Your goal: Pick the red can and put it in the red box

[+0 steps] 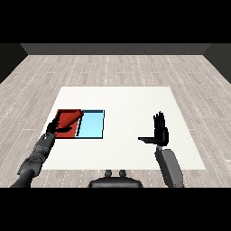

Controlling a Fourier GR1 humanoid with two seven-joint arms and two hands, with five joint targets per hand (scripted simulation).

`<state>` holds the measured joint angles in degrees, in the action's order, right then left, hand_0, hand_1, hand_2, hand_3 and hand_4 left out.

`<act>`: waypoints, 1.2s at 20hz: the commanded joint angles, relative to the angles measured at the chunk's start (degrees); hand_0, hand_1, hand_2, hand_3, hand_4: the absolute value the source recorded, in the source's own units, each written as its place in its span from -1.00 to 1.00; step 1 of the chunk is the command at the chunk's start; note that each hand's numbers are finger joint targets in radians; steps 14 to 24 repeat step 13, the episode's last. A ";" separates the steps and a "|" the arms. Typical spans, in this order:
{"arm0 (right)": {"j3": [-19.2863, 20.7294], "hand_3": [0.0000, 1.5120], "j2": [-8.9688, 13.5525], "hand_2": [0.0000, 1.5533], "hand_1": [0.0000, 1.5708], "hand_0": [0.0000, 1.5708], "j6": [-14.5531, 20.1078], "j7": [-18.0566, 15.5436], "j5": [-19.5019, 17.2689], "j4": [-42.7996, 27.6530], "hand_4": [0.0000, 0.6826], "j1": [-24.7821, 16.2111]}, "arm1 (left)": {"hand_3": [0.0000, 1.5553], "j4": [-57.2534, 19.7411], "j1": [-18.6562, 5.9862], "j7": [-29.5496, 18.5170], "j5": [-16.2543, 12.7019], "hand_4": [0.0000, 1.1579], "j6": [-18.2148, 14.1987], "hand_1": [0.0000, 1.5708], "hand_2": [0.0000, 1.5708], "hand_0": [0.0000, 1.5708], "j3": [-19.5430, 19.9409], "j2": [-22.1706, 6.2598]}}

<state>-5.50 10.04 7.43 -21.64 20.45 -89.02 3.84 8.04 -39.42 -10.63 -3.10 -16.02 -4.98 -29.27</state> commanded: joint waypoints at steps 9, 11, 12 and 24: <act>-0.03 -1.00 1.18 -1.00 -1.00 -1.00 -1.99 -0.21 0.00 -0.31 -1.00 0.09 | -1.00 22.26 2.67 -31.60 -22.32 -1.00 21.91 -1.00 -1.00 -1.00 17.68 12.37; -0.47 -1.00 1.39 -1.00 -1.00 -1.00 -2.87 -1.21 -0.33 -0.38 -1.00 -1.40 | -1.00 26.22 4.31 -33.93 -22.01 -1.00 22.87 -1.00 -1.00 -1.00 15.27 18.41; -2.06 -1.00 1.00 -1.00 -1.00 -1.00 -3.14 -1.70 -1.54 -0.86 -1.00 -1.41 | -1.00 29.49 7.50 -33.87 -21.81 -1.00 24.50 -1.00 -1.00 -1.00 14.40 16.82; -2.37 -1.00 1.12 -1.00 -1.00 -1.00 -3.25 -1.58 -2.01 -0.76 -1.00 -1.02 | -1.00 32.05 11.75 -35.27 -21.61 -1.00 25.43 -1.00 -1.00 -1.00 13.41 17.64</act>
